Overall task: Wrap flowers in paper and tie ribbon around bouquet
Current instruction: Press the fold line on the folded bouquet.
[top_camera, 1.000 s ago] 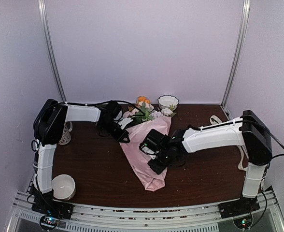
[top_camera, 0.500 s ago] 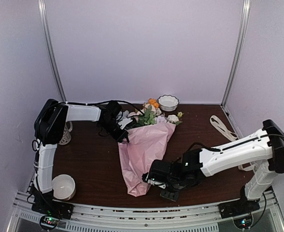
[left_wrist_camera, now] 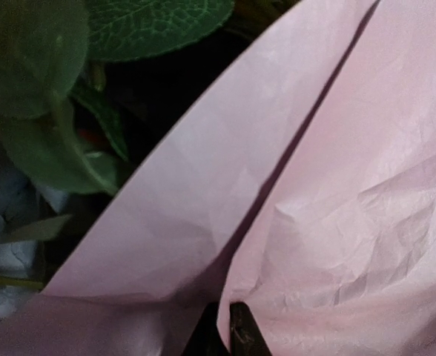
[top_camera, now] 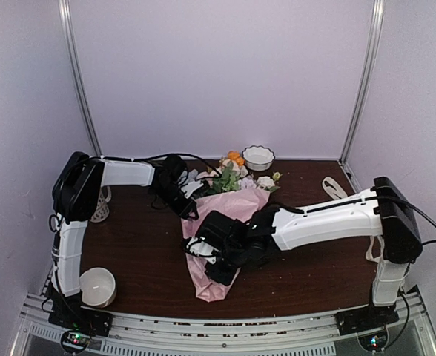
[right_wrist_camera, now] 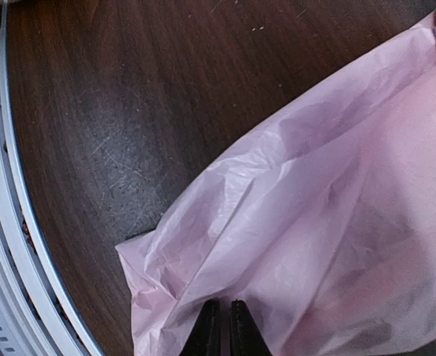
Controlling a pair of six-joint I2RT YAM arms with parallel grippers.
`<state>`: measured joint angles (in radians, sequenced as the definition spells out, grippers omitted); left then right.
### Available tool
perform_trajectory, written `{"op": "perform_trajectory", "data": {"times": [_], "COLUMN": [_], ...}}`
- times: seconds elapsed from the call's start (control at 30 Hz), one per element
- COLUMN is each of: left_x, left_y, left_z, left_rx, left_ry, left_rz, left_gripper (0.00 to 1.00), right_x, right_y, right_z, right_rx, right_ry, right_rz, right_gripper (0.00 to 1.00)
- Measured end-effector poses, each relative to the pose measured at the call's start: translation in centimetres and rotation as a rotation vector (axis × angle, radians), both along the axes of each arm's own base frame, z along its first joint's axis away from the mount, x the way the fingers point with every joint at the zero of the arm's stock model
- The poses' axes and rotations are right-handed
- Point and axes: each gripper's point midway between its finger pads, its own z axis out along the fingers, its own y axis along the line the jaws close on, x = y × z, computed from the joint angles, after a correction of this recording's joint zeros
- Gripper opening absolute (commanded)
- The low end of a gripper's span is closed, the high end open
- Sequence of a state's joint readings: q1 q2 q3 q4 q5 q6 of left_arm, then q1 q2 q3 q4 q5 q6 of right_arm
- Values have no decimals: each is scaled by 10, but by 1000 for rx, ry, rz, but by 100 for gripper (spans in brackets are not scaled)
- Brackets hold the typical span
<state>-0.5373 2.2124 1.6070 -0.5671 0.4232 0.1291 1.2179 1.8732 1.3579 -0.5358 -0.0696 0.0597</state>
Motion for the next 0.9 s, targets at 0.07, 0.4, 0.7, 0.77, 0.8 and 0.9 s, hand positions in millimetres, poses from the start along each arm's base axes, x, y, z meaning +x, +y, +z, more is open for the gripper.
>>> {"op": "perform_trajectory", "data": {"times": [0.07, 0.4, 0.7, 0.77, 0.8, 0.9], "left_x": [0, 18, -18, -31, -34, -36], "left_y": [0, -3, 33, 37, 37, 35], "left_z": [1, 100, 83, 63, 57, 48], "left_rx": [-4, -142, -207, -201, -203, -220], "left_ry": [6, -132, -9, 57, 77, 114], "left_rz": [3, 107, 292, 323, 333, 357], "left_gripper": [38, 54, 66, 66, 66, 63], "right_x": [-4, -9, -8, -8, -8, -8], "right_y": [5, 9, 7, 7, 7, 7], "right_z": [-16, -50, -50, -50, -50, -50], "right_rx": [-34, -109, -110, -110, -109, -109], "right_ry": [31, 112, 125, 126, 125, 125], "right_rz": [22, 41, 40, 40, 40, 40], "right_gripper": [7, 6, 6, 6, 6, 7]}}
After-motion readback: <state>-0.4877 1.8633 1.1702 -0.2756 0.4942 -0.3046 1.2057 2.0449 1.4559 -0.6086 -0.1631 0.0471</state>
